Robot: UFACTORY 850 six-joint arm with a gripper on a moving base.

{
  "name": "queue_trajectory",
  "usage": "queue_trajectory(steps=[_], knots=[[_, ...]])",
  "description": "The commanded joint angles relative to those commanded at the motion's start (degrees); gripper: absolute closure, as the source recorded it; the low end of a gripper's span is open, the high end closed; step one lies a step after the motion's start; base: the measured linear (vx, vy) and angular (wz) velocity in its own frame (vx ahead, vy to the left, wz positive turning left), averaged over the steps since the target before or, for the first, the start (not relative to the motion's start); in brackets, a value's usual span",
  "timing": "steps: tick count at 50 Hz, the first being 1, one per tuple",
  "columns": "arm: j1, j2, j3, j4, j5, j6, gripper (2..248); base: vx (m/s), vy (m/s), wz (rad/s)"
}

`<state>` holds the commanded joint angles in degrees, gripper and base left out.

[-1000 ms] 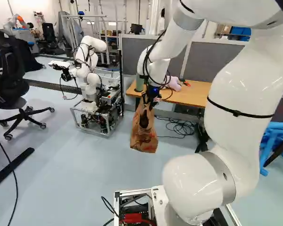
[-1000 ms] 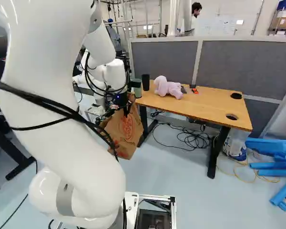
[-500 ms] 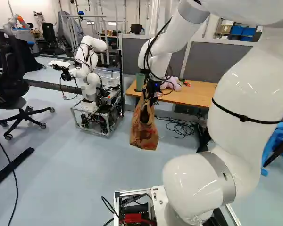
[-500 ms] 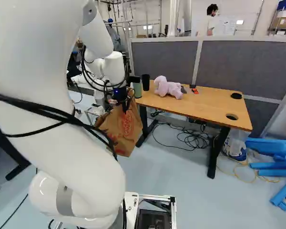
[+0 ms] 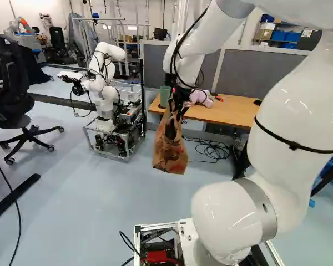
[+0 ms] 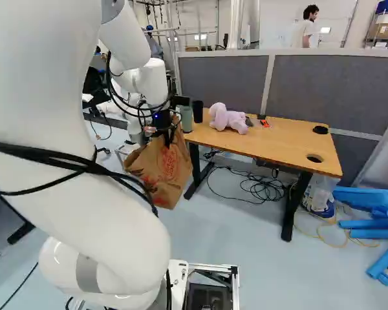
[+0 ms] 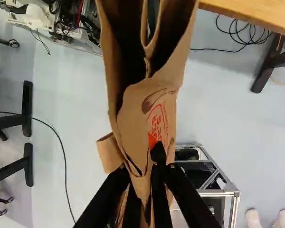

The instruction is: Pick up the bag on the ground and place it on the table

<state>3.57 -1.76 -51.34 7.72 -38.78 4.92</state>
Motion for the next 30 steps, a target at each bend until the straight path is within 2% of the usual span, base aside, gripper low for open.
queue_trajectory(steps=[30], knots=[[-0.2, 2.1, -3.5, 0.0, -6.9, 0.0, 229, 0.0, 0.0, 0.0]])
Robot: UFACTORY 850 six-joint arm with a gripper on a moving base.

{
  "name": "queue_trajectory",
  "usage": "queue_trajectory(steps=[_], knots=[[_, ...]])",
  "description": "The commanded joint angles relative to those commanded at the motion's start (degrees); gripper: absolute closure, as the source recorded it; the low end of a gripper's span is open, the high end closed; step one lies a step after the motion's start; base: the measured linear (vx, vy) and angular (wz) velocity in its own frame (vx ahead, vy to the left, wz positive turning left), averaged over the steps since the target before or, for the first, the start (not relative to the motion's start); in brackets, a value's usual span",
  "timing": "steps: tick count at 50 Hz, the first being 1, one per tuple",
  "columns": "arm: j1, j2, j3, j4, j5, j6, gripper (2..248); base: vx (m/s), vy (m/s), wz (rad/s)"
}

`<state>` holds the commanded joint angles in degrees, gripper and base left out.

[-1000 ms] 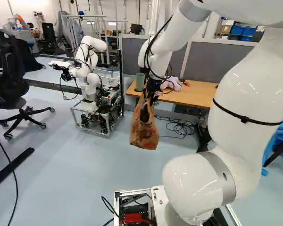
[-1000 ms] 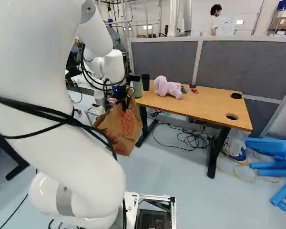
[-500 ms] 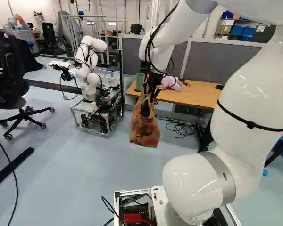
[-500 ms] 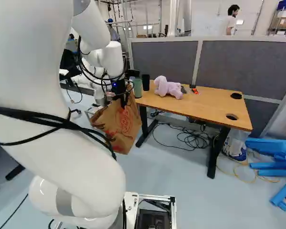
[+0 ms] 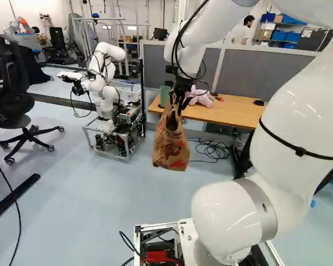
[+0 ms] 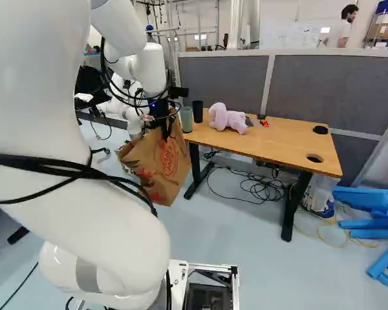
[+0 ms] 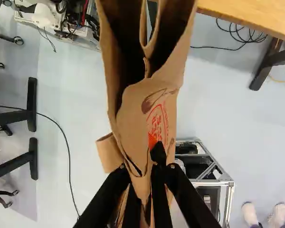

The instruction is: Pick up the bag on the ground and place it on the table

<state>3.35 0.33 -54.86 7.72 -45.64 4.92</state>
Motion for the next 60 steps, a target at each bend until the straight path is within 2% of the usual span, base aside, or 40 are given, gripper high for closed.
queue_trajectory(steps=[60], knots=[[-0.5, 0.8, -10.5, 0.0, -13.7, 0.0, 229, 0.0, 0.0, 0.0]])
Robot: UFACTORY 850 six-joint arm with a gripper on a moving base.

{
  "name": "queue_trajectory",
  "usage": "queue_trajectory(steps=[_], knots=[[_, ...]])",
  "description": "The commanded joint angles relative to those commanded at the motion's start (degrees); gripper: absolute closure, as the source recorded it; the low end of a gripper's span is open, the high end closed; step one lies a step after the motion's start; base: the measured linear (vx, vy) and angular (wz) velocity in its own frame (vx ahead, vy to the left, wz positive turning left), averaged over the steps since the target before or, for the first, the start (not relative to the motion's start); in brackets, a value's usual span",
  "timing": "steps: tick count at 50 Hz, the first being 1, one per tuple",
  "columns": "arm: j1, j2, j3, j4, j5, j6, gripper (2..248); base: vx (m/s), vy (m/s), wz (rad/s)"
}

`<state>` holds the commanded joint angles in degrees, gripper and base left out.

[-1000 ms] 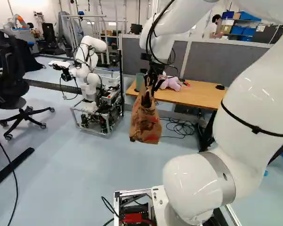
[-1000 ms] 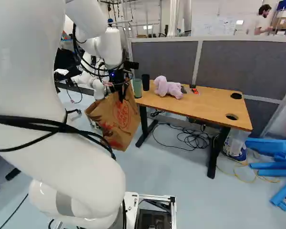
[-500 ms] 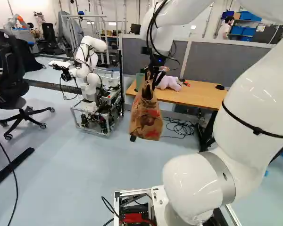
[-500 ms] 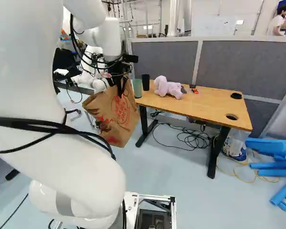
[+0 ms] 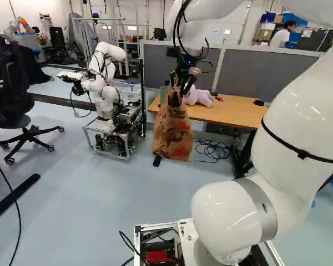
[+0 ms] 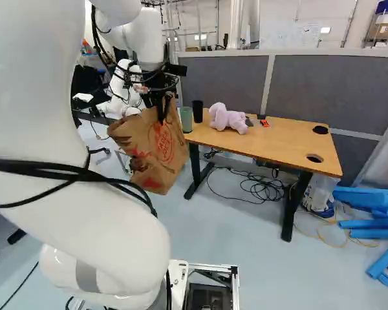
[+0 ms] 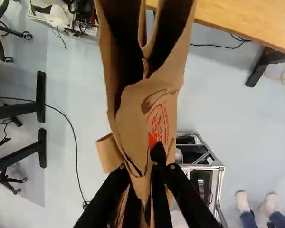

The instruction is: Pick up the bag on the ground and place it on the table

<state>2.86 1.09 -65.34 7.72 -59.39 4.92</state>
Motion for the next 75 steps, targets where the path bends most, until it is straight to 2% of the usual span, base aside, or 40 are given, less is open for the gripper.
queue_trajectory(steps=[43, 75], knots=[[-0.3, -0.9, -9.0, 0.0, -9.8, 0.0, 229, 0.0, 0.0, 0.0], [-0.5, -2.3, -16.6, 0.0, -15.5, 0.0, 229, 0.0, 0.0, 0.0]])
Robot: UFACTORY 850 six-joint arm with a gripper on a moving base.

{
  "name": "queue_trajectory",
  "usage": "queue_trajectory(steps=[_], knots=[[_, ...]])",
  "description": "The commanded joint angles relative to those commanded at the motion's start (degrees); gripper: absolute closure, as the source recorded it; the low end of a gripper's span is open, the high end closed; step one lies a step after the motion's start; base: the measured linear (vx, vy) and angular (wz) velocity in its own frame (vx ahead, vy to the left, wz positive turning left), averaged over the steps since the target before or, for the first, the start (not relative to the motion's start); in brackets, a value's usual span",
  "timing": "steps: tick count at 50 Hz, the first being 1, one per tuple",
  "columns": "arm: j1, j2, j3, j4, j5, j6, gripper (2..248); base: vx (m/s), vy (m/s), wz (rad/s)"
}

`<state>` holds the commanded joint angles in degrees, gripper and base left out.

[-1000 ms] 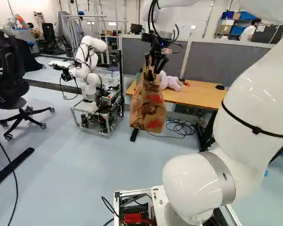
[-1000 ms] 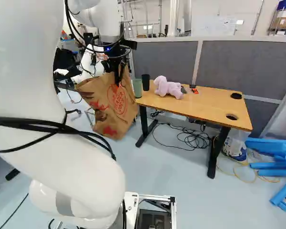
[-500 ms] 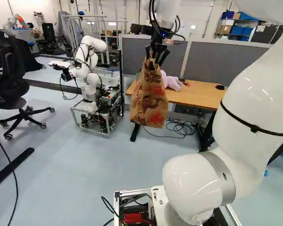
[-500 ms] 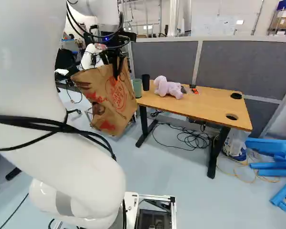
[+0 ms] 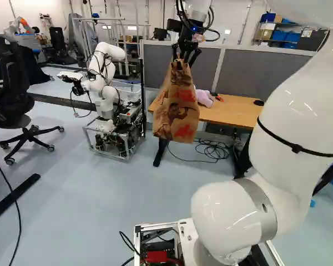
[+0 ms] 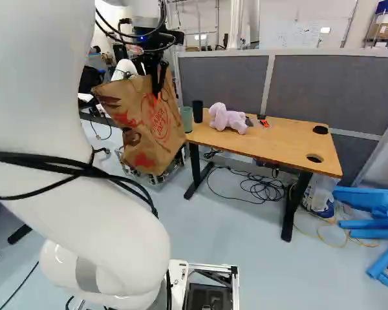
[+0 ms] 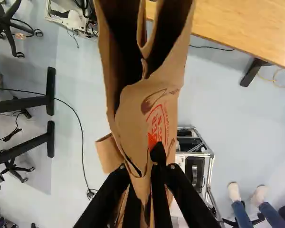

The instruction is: Pick up the bag on the ground and place it on the table

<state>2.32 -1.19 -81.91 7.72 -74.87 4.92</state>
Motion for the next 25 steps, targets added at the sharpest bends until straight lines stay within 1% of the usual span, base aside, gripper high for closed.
queue_trajectory(steps=[25], knots=[[-0.1, 0.0, -4.7, 0.0, -4.1, 0.0, 229, 0.0, 0.0, 0.0]])
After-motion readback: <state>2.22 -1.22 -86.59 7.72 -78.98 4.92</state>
